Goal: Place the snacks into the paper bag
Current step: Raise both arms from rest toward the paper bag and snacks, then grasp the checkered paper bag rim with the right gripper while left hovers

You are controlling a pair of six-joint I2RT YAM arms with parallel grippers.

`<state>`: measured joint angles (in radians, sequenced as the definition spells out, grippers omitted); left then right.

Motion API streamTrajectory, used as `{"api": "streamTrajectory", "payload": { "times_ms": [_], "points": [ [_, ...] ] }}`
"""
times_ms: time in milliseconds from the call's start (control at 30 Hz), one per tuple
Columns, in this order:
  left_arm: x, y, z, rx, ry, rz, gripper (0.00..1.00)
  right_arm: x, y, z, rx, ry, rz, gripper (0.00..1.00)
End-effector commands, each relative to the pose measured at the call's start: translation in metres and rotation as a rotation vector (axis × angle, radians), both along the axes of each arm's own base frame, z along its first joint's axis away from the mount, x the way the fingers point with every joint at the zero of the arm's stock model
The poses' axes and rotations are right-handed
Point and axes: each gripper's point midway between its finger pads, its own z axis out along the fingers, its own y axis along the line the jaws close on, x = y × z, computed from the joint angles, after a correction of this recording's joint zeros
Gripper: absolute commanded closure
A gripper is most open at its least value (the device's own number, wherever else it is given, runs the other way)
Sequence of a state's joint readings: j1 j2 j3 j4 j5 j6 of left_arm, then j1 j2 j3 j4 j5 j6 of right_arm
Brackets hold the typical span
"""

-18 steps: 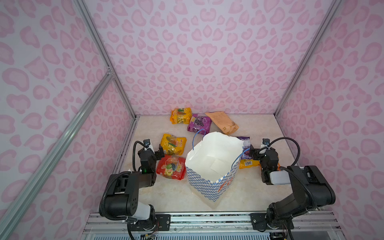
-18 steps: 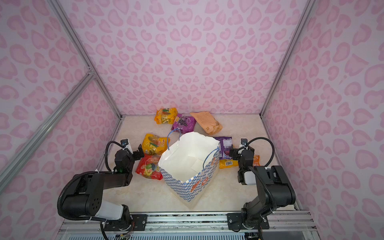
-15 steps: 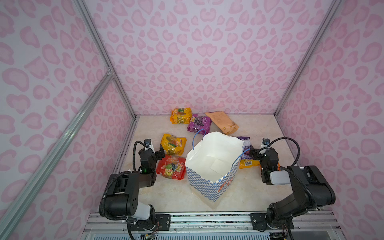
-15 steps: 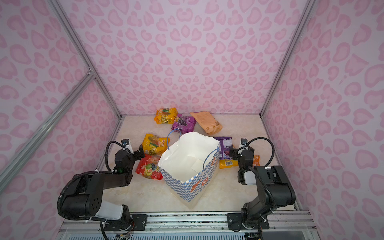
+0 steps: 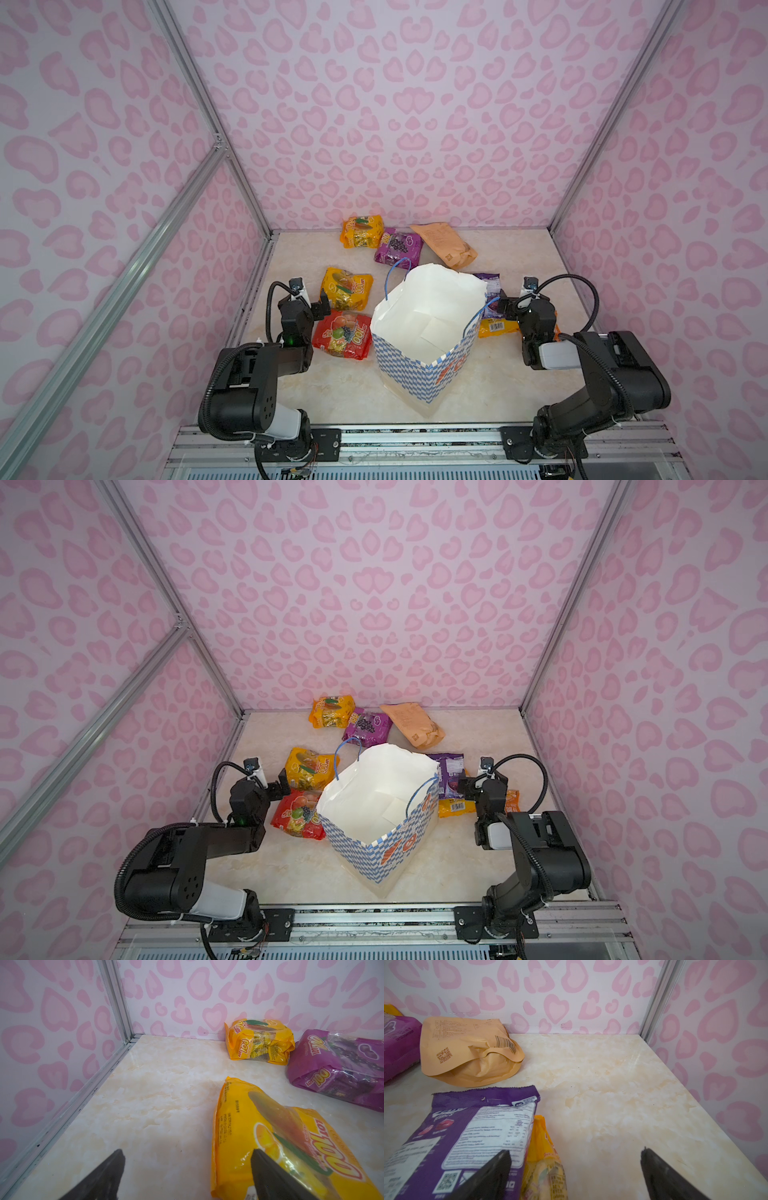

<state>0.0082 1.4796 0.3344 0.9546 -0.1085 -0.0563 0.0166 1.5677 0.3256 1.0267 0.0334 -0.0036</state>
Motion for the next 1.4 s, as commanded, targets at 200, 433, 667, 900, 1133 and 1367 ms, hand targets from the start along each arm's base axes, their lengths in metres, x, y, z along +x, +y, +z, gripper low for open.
{"api": "streamTrajectory", "payload": {
  "times_ms": [200,433,667,900,1133,1367],
  "points": [
    [0.001,-0.001,0.007,0.004,-0.025,-0.008,0.03,0.001,-0.003,0.005,0.012,-0.024,0.002,0.0],
    [-0.003,0.013,0.013,0.005,-0.042,0.093,0.03,0.002,-0.006,0.005,0.039,-0.028,0.008,0.0],
    [-0.018,0.024,0.107,-0.189,-0.06,0.343,0.03,-0.015,-0.052,0.08,0.061,-0.076,-0.378,0.0],
    [-0.054,-0.015,0.16,-0.634,0.052,0.207,0.03,-0.034,-0.09,0.07,0.798,0.197,-0.631,0.0],
    [-0.086,-0.058,0.193,-0.632,0.13,-0.079,0.03,-0.063,-0.032,0.118,0.915,0.388,-0.502,0.0],
    [-0.106,-0.1,0.198,-0.509,0.309,-0.269,0.02,-0.095,0.039,0.163,0.913,0.467,-0.43,0.0]
  ]
}}
